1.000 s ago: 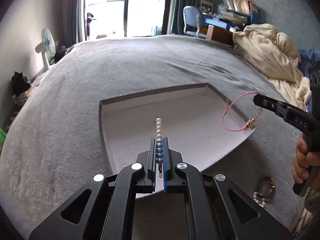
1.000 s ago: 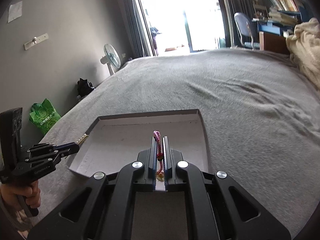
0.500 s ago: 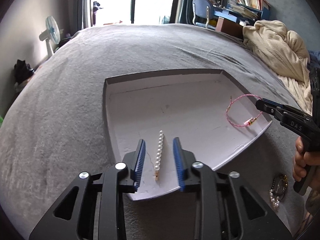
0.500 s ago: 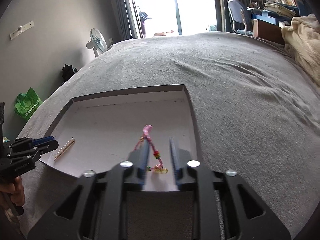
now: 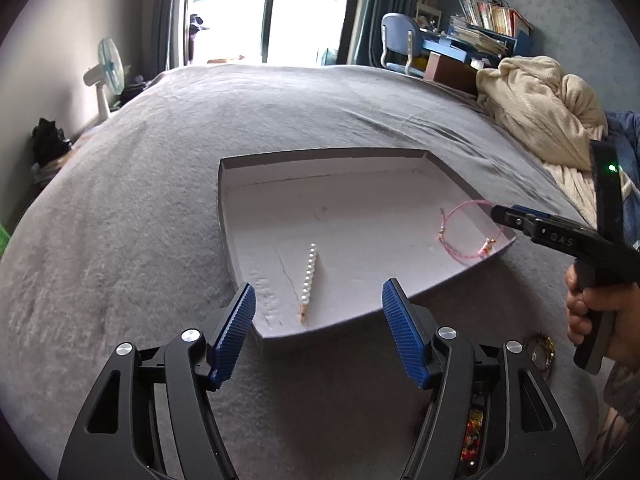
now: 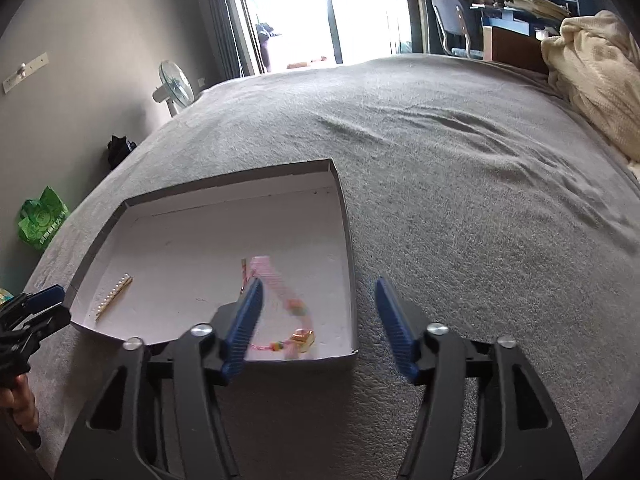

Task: Organize jewelry
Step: 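Lower the left tool onto the black bead bracelet and close on it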

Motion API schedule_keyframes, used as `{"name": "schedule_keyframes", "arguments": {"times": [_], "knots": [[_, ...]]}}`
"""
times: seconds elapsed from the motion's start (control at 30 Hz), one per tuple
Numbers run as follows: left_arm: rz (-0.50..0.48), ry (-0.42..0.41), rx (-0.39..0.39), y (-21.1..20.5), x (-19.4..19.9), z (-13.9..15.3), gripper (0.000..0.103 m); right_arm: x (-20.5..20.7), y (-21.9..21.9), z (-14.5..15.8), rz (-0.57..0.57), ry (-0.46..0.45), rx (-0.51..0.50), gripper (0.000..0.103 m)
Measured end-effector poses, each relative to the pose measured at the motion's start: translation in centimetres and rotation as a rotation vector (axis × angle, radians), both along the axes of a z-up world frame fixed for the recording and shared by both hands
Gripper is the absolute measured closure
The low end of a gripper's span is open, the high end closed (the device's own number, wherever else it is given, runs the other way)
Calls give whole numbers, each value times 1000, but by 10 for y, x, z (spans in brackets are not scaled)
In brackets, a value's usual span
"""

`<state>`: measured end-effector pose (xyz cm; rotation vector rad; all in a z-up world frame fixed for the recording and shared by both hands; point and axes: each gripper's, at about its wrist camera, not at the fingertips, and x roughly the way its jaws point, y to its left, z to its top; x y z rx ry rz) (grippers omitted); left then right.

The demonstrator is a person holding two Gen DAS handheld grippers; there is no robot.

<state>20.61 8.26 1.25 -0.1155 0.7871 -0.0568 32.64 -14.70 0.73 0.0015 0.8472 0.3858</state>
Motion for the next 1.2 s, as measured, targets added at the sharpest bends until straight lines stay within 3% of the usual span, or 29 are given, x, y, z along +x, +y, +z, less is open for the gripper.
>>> {"name": "schedule_keyframes", "arguments": {"times": [0.1,0.5,1.03,1.2], "knots": [[0,-4,-7,-1,-3,2,36,-4,4,-2,11,-3,-26,37],[-37,-32,-35,-17,-34,11,34,-44,-20,6,-12,-42,48,36],[-107,34,-28,-43,-64,-18,34,-121,-58,-4,-30,-72,84,36],[-160,80,-29,-55,-62,-27,46,-135,-61,-9,-26,-76,103,36]]}}
